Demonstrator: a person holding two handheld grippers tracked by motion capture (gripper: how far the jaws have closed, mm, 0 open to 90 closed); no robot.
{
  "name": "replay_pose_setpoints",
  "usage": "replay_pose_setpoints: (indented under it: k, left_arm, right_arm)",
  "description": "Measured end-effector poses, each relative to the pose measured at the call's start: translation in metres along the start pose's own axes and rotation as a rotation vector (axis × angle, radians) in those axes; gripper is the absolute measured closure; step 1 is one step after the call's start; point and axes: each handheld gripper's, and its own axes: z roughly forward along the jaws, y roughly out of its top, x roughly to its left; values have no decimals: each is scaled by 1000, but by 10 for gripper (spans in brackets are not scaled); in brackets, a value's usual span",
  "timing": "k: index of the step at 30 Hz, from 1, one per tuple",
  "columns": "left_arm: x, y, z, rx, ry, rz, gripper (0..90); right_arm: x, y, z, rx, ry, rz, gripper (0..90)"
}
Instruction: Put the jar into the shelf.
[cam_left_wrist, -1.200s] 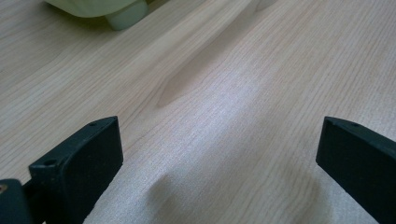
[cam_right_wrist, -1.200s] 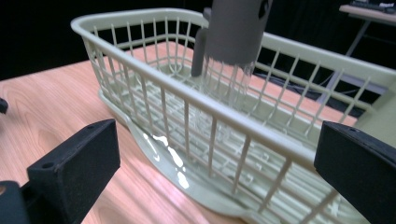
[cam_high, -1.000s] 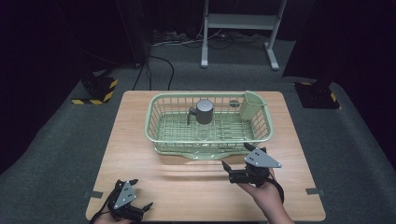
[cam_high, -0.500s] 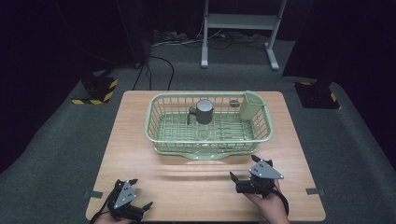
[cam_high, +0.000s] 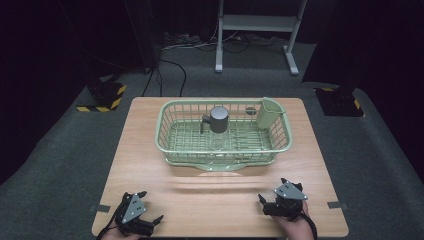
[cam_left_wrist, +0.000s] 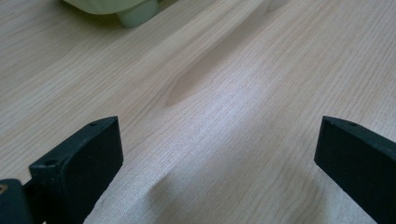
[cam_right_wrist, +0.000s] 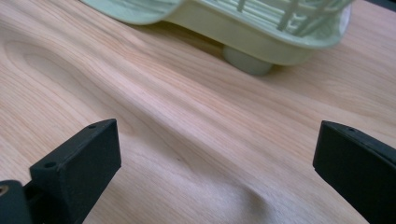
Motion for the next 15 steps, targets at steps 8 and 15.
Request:
replay_pose_setpoints:
  k: [8, 15]
  left_arm:
    - [-1, 0, 1, 2, 3, -2, 18]
    - [-1, 0, 1, 4, 1, 3, 18]
  right_arm:
    - [5, 0, 2, 31, -16, -48, 4]
    - [5, 1, 4, 53, -11, -50, 8]
